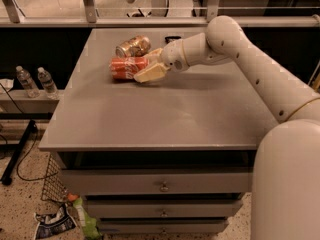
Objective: Move coke can near orange can
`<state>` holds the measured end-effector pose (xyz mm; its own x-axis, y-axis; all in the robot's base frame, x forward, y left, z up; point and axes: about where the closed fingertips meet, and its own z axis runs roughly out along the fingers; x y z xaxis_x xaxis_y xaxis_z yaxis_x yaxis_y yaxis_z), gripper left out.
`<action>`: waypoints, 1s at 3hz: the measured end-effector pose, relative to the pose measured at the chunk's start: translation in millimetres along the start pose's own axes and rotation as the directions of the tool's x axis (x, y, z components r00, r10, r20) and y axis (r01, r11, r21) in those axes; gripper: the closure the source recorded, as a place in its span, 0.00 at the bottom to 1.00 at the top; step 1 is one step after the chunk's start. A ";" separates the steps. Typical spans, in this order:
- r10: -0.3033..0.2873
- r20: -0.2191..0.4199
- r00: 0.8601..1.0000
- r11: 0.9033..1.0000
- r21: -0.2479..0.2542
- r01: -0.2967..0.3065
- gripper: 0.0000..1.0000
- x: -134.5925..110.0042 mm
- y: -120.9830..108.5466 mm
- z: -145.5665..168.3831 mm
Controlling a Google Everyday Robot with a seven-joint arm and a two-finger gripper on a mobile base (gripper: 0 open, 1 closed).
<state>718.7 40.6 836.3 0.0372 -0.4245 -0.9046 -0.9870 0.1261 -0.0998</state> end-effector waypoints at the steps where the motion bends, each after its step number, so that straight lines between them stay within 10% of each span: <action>1: 0.006 0.002 1.000 1.000 -0.001 -0.006 1.00 5.0 -15.3 5.7; 3: 0.005 0.003 1.000 1.000 0.000 -0.005 0.61 4.6 -16.8 5.7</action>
Offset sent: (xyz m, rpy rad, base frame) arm 0.0142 0.0009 -0.0047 0.0027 0.0047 -0.0008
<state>736.4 41.6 831.5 0.0326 -0.4212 -0.9064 -0.9872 0.1280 -0.0950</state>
